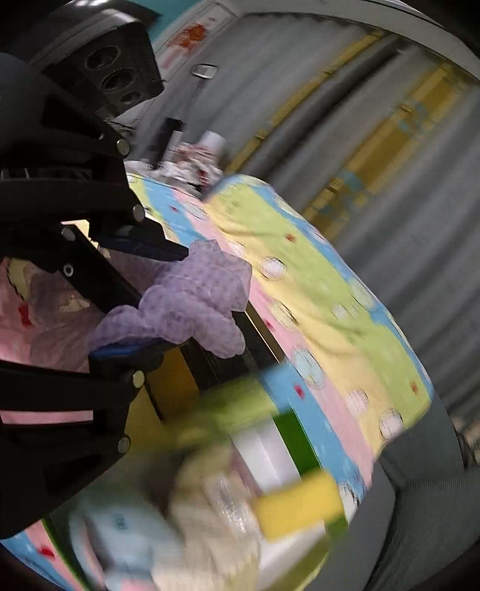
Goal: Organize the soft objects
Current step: 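Carry the lilac puff into the white box and open the right gripper, then move the right gripper back to the grey-green cloth and grasp it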
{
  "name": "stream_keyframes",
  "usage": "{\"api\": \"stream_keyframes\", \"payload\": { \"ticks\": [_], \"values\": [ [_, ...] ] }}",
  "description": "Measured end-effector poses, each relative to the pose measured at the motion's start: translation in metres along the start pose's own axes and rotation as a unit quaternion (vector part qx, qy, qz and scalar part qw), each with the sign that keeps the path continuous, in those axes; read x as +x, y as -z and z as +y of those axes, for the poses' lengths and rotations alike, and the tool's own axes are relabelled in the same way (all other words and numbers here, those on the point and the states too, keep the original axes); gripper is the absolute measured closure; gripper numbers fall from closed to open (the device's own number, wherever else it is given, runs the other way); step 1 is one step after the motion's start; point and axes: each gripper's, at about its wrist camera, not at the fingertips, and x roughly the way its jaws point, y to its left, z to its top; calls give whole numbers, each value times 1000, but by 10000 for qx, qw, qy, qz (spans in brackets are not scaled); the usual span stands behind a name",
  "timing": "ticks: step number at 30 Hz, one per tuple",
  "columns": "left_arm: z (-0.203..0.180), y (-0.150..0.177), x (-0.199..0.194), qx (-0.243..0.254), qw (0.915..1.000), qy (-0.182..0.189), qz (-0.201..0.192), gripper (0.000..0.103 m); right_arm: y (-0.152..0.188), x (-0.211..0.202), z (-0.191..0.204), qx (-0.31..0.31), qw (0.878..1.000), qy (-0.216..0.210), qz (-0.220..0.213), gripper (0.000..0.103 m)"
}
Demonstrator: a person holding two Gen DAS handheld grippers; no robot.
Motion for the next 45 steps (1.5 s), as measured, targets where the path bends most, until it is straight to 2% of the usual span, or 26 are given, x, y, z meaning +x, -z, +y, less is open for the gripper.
{"api": "stream_keyframes", "payload": {
  "ticks": [5, 13, 18, 22, 26, 27, 29, 30, 34, 37, 39, 41, 45],
  "values": [
    [-25, -12, 43, 41, 9985, 493, 238, 59, -13, -27, -39, 478, 9969, 242, -576, 66],
    [-53, -13, 90, 195, 9968, 466, 621, 59, -21, -43, -83, 1145, 9836, 854, -1104, 70],
    [-51, -5, 104, 65, 9960, 452, 767, 59, -20, -45, -104, 1486, 9738, 1267, -1166, 70],
    [-50, -1, 106, 12, 9948, 435, 921, 59, -20, -46, -112, 1617, 9716, 1291, -1151, 68],
    [-46, -1, 91, 46, 9962, 357, 797, 40, -19, -49, -110, 1636, 9687, 1472, -1147, 63],
    [-44, -2, 84, 30, 9969, 353, 701, 38, -19, -50, -110, 1641, 9679, 1526, -1140, 61],
    [-39, -3, 71, -63, 9976, 387, 575, 32, -18, -57, -107, 1646, 9650, 1603, -1264, 46],
    [-35, -4, 66, -141, 9977, 392, 540, 28, -18, -60, -105, 1605, 9642, 1652, -1313, 43],
    [-22, -6, 37, -285, 9980, 376, 422, 21, -15, -64, -96, 1443, 9610, 1962, -1309, 25],
    [-10, -3, 19, -448, 9976, 386, 372, 20, -12, -66, -89, 1325, 9631, 1964, -1279, 19],
    [-1, -1, 5, -505, 9977, 220, 397, 20, -10, -67, -84, 1281, 9627, 2007, -1283, 18],
    [9, 3, -12, -510, 9980, -27, 381, 20, -9, -68, -77, 1208, 9610, 2109, -1317, 12],
    [35, 13, -49, -679, 9961, -525, 216, 19, -5, -75, -53, 804, 9578, 2325, -1483, 9]
  ]
}}
